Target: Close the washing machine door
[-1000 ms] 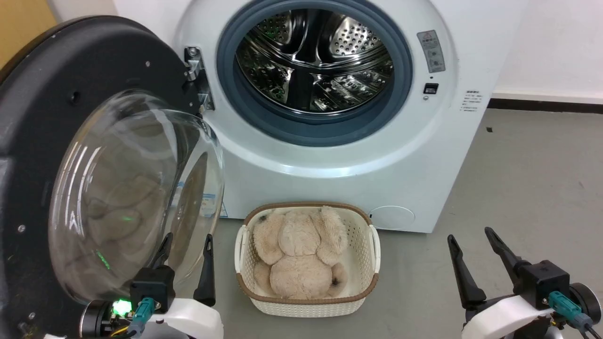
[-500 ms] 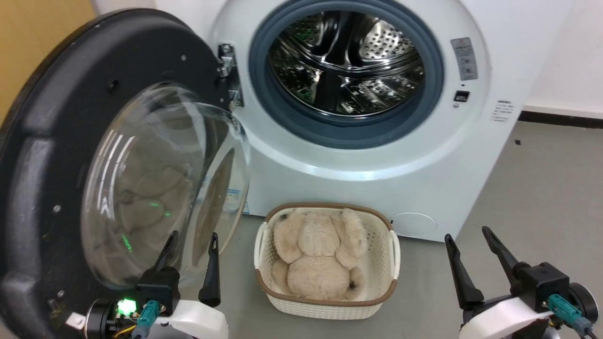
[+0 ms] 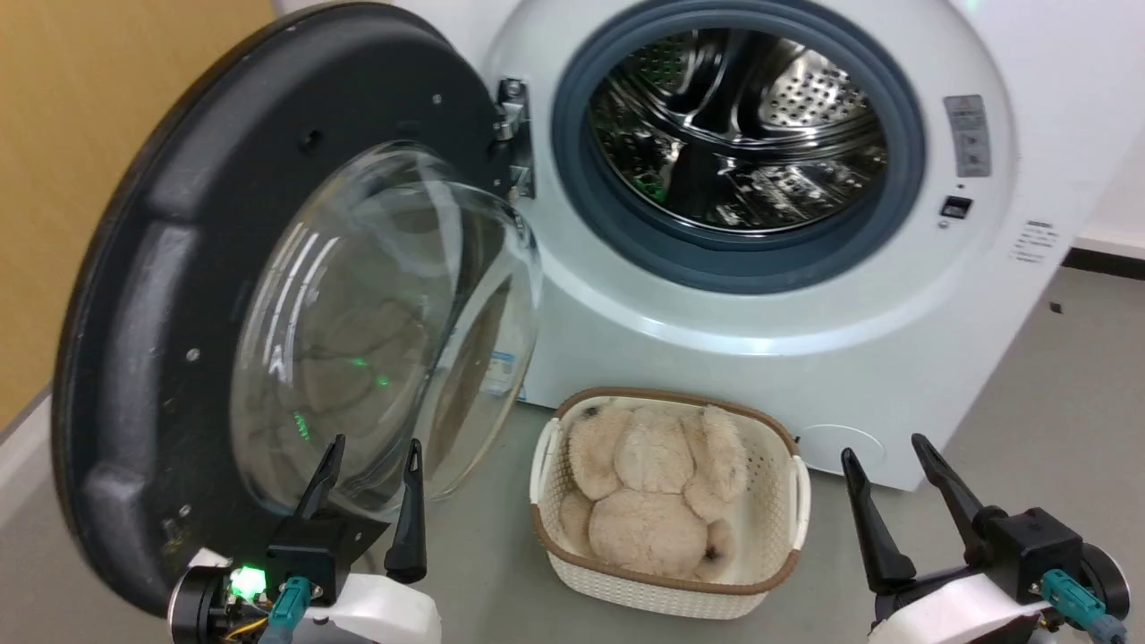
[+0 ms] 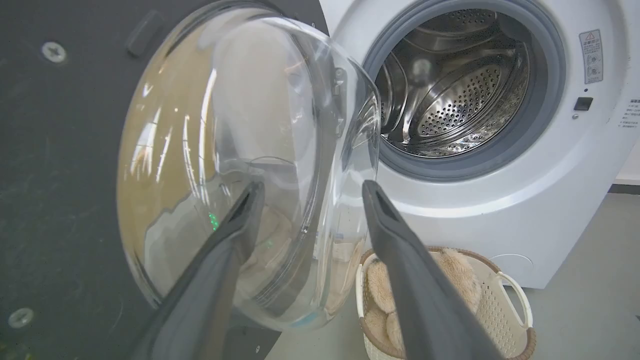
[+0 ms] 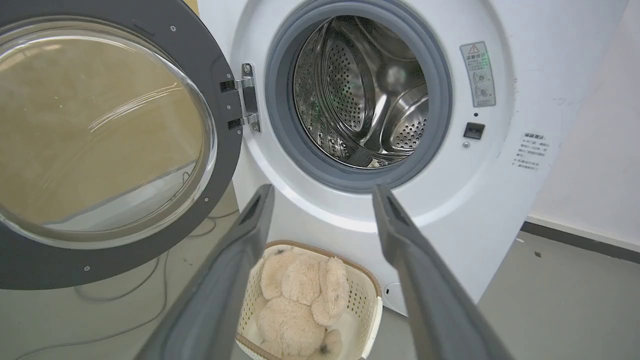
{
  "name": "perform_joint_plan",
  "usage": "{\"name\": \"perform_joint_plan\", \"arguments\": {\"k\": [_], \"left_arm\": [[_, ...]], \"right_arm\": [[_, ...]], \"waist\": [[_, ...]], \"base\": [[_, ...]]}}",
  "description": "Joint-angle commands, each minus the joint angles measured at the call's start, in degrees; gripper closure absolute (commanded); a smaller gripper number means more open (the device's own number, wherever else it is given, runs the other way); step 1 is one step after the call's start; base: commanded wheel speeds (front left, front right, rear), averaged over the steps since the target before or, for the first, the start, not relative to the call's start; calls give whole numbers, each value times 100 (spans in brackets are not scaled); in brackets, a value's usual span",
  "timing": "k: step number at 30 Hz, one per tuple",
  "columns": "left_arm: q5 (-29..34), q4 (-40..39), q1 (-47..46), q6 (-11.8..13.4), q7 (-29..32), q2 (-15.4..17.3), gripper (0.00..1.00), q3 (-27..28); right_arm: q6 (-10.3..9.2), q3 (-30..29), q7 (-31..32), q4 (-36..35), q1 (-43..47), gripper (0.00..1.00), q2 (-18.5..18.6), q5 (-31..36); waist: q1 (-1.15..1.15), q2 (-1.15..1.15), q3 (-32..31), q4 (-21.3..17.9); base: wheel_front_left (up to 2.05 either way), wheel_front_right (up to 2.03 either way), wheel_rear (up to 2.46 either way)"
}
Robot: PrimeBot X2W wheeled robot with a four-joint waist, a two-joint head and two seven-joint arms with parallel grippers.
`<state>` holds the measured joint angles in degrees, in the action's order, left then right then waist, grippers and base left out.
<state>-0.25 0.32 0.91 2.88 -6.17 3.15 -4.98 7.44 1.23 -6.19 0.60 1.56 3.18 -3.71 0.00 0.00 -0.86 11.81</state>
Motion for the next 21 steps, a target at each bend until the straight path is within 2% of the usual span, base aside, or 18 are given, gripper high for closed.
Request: {"name": "perform_joint_plan", "arguments": {"k": [1, 21], "left_arm": [[-32, -22, 12, 27, -51, 40, 0, -20], [-56, -226, 105, 289, -290, 49, 0, -86]], "right_arm": [[2, 22, -49, 18, 58, 0, -14, -43], [3, 393, -288, 255, -195, 0, 86, -117]], "waist": [[0, 0, -3, 80], [0, 0, 82, 614]], "base": [[0, 0, 0], [0, 0, 0]]}}
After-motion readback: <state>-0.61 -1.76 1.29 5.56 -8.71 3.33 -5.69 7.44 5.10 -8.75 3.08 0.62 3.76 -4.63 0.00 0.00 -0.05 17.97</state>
